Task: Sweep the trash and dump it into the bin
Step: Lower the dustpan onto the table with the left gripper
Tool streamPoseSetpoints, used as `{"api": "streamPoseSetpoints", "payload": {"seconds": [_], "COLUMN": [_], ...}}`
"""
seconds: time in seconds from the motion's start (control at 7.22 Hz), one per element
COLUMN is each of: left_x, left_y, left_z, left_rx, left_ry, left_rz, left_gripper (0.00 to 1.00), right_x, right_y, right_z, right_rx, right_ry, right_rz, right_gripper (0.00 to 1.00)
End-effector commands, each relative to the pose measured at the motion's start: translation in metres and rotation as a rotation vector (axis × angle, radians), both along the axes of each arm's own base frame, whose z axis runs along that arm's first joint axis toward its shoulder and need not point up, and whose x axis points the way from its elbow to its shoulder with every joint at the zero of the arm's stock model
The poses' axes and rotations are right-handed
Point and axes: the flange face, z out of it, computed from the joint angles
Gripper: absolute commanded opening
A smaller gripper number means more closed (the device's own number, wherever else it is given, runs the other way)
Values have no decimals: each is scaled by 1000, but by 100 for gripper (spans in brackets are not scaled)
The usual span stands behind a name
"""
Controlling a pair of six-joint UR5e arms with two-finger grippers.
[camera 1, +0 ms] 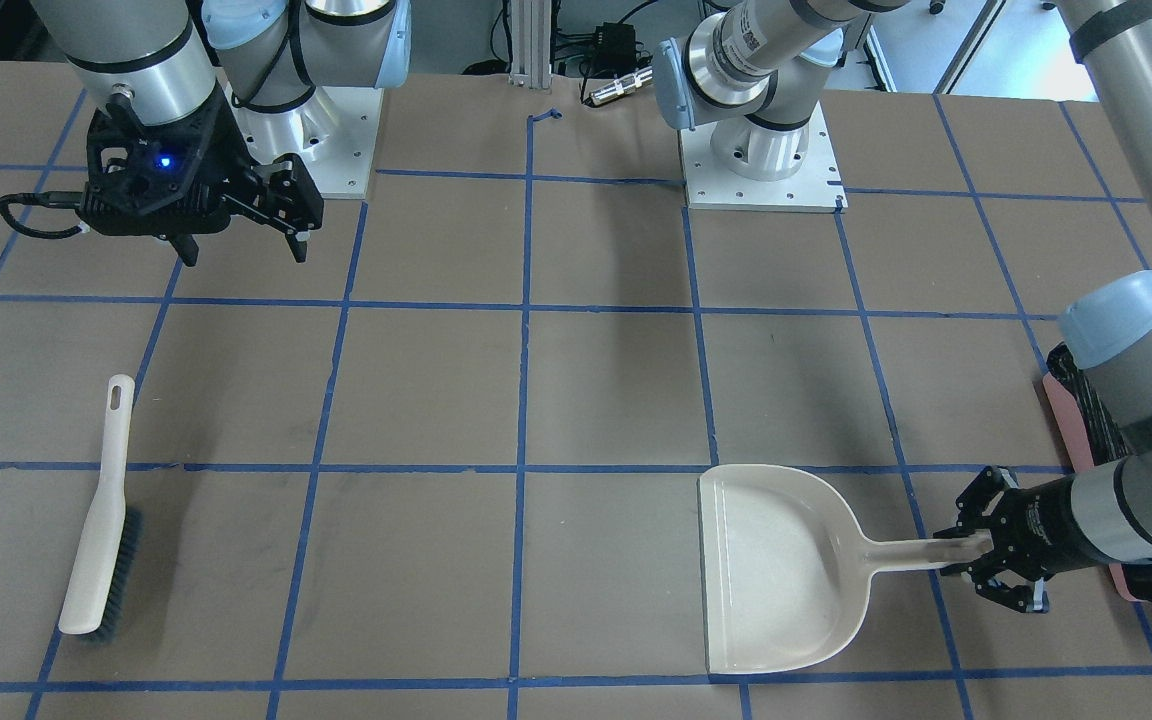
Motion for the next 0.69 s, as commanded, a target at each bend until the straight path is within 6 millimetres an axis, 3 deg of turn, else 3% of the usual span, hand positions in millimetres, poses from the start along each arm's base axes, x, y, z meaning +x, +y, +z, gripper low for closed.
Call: {"api": "streamPoseSetpoints", "payload": {"seconds": [0.0, 0.42, 0.55], "left_x": [-2, -1, 0], "left_y": [3, 5, 4], "left_z": [4, 6, 2], "left_rx": [-27, -26, -21], "left_ry": [-6, -11, -11], "left_rz": [1, -9, -9], "left_gripper": [0, 55, 59], "right_x": [0, 0, 0], "right_y": [0, 0, 1], "right_z": [0, 0, -1], "right_rx": [-2, -1, 4], "right_ry": [0, -2, 4], "right_rz": [-31, -44, -31], "right_gripper": [100, 100, 100]}}
